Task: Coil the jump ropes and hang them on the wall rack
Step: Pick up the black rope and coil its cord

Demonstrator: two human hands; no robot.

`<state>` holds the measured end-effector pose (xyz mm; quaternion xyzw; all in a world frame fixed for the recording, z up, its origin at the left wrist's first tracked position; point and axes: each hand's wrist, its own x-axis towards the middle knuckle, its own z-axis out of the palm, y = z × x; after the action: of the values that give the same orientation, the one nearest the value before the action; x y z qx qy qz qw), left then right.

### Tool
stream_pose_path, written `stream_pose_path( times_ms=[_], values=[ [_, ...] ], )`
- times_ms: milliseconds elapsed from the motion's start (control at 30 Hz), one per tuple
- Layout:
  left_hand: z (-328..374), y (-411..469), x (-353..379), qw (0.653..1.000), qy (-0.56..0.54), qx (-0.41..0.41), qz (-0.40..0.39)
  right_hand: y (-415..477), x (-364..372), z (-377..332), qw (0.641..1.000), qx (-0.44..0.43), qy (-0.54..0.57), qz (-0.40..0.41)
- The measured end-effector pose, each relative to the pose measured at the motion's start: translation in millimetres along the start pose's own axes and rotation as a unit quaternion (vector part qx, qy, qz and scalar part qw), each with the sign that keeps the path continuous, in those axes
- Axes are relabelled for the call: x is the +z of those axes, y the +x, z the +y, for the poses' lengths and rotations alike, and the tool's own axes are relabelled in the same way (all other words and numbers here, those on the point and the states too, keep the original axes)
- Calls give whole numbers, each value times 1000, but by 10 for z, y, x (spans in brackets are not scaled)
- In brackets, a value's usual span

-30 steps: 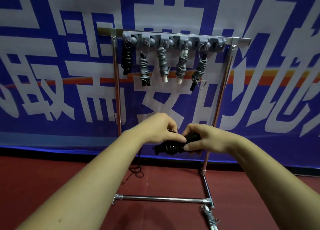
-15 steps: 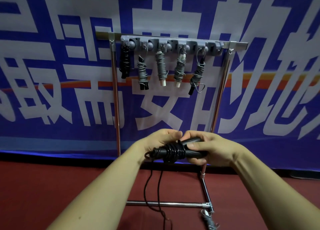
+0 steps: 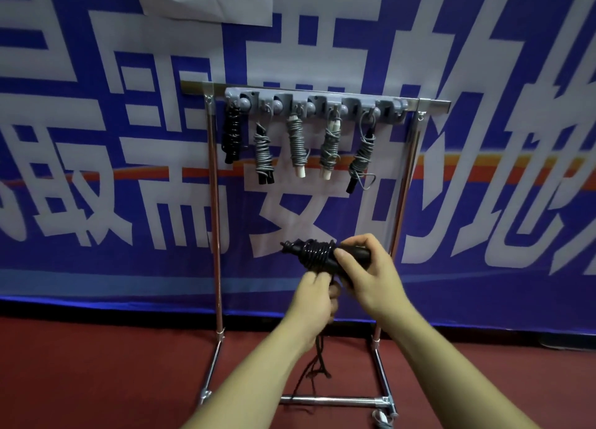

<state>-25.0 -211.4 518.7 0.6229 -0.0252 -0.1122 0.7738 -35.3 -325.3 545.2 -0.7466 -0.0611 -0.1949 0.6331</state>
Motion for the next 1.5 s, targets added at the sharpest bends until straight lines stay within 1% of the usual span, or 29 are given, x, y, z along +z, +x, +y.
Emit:
stream_pose_path(
  times_ms=[67, 167, 233, 267, 300, 333, 367, 400, 433, 467, 500, 533, 567, 600, 633, 733, 800, 900, 1000, 1067, 1133, 1167, 1200, 1233, 1267, 1300, 1367, 1433, 1500],
  values=[
    [64, -36, -11, 1000, -5, 12, -21, -62, 43, 51, 995, -50, -76, 28],
    [122, -52, -39, 999, 3, -17, -48, -142, 96, 117, 983, -96, -133, 78],
    [142, -71, -83, 993, 74, -31, -84, -107, 45, 192, 977, -96, -154, 112],
    [152, -89, -114, 984, 148, -25, -93, -86, -1, 235, 975, -87, -169, 113],
    [176, -99, -149, 964, 253, 0, -88, -65, -52, 285, 973, -82, -191, 104],
    [211, -101, -183, 925, 371, 40, -73, -51, -95, 327, 969, -80, -218, 84],
    [254, -91, -212, 874, 476, 87, -53, -49, -128, 359, 965, -80, -245, 57],
    [303, -79, -237, 824, 552, 126, -35, -51, -152, 373, 960, -78, -267, 25],
    [363, -53, -264, 782, 603, 152, -27, -43, -177, 376, 956, -74, -283, -8],
    [411, -31, -296, 756, 632, 167, -32, -36, -207, 373, 952, -67, -297, -43],
    [450, 7, -323, 739, 648, 177, -45, -17, -249, 360, 946, -57, -309, -81],
    [474, 46, -362, 728, 657, 186, -60, -3, -288, 335, 940, -46, -315, -123],
    [494, 87, -404, 724, 658, 193, -74, 17, -326, 305, 934, -34, -317, -165],
    [498, 126, -443, 732, 647, 196, -89, 34, -362, 264, 926, -23, -319, -199],
    [494, 157, -483, 751, 622, 194, -103, 51, -389, 214, 918, -17, -326, -225],
    [475, 175, -539, 841, 493, 171, -143, 85, -427, 53, 904, 8, -316, -289],
    [458, 175, -554, 875, 432, 155, -156, 68, -413, -36, 910, 37, -266, -314],
    [354, 161, -562, 910, 351, 138, -174, 2, -343, -111, 931, 80, -175, -310],
    [253, 101, -527, 957, 202, 74, -193, -42, -298, -152, 949, 86, -102, -286],
    [200, 57, -477, 970, 111, 33, -212, -59, -276, -154, 958, 89, -46, -267],
    [112, 49, -446, 973, 68, 16, -222, -77, -239, -149, 964, 112, 16, -239],
    [40, 74, -429, 972, 17, 13, -234, -89, -206, -156, 965, 125, 49, -223],
    [-5, 62, -384, 970, -62, 1, -237, -102, -171, -163, 966, 139, 83, -203],
    [-32, 61, -325, 972, -107, 5, -211, -111, -131, -175, 966, 150, 114, -179],
    [-39, 61, -252, 978, -130, 3, -166, -114, -92, -176, 967, 157, 136, -150],
    [-43, 77, -170, 987, -117, 7, -113, -102, -58, -180, 971, 156, 143, -116],
    [-56, 107, -30, 996, -70, 21, -43, -50, 4, -173, 981, 140, 133, -38],
    [-85, 86, 68, 999, -22, 18, -25, 42, 37, -165, 985, 115, 121, 40],
    [-194, 46, 115, 998, 29, 14, -52, 140, 38, -168, 990, 70, 76, 98]
  ],
)
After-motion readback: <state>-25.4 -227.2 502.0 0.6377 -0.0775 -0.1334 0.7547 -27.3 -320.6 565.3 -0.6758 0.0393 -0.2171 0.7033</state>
